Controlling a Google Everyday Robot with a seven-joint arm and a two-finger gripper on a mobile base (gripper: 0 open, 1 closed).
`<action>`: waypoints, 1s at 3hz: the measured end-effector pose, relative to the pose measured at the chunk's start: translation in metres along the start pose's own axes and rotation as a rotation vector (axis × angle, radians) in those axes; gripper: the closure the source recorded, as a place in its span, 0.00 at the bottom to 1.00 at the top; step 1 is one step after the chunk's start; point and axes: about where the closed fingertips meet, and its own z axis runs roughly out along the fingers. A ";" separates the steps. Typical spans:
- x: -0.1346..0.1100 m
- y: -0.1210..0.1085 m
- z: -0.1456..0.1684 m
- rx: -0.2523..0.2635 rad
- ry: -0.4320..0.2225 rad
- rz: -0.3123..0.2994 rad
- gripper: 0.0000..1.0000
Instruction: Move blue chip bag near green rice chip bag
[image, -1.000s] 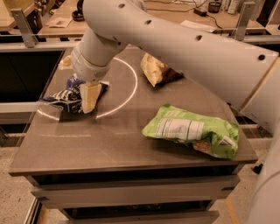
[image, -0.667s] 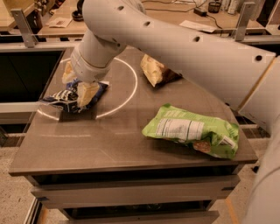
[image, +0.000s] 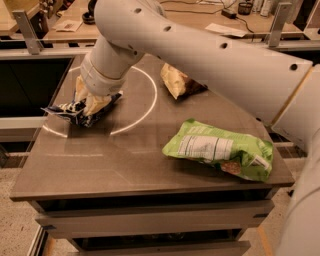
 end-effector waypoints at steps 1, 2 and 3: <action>0.001 0.002 -0.001 -0.008 0.001 -0.014 1.00; 0.017 0.006 -0.037 0.026 0.078 -0.001 1.00; 0.034 0.026 -0.079 0.032 0.164 0.043 1.00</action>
Offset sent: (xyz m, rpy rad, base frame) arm 0.0126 -0.0918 0.0619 -0.0653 -0.1547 -0.1500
